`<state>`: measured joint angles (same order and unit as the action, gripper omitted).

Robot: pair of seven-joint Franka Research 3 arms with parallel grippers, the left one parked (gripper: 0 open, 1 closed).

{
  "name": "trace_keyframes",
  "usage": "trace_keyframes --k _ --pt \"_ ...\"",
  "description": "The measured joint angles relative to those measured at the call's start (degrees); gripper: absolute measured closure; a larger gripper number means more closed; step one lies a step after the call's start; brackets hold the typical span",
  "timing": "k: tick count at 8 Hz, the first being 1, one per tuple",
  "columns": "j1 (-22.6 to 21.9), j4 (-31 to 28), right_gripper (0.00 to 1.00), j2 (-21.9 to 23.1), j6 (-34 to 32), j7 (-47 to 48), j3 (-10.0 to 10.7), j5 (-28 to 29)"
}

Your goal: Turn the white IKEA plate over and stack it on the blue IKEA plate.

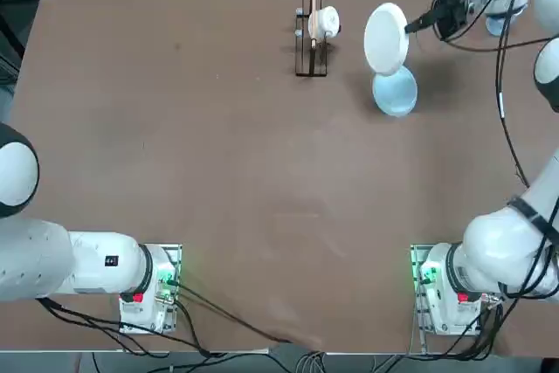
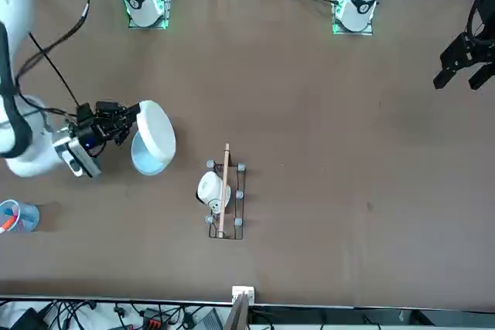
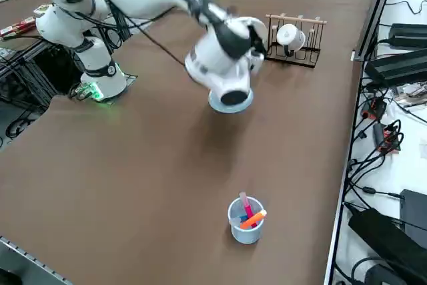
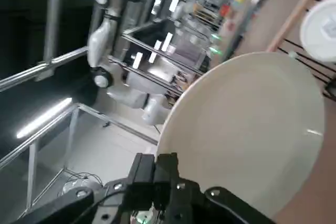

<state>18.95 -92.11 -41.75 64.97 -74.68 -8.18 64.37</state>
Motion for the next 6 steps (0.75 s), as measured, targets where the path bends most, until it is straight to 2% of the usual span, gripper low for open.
trace_keyframes --k 2,6 --pt "1.99 0.13 0.98 -4.05 -3.82 -7.05 0.02 1.78" --pt "2.58 0.23 0.98 -11.86 -4.23 -16.25 -0.07 1.83"
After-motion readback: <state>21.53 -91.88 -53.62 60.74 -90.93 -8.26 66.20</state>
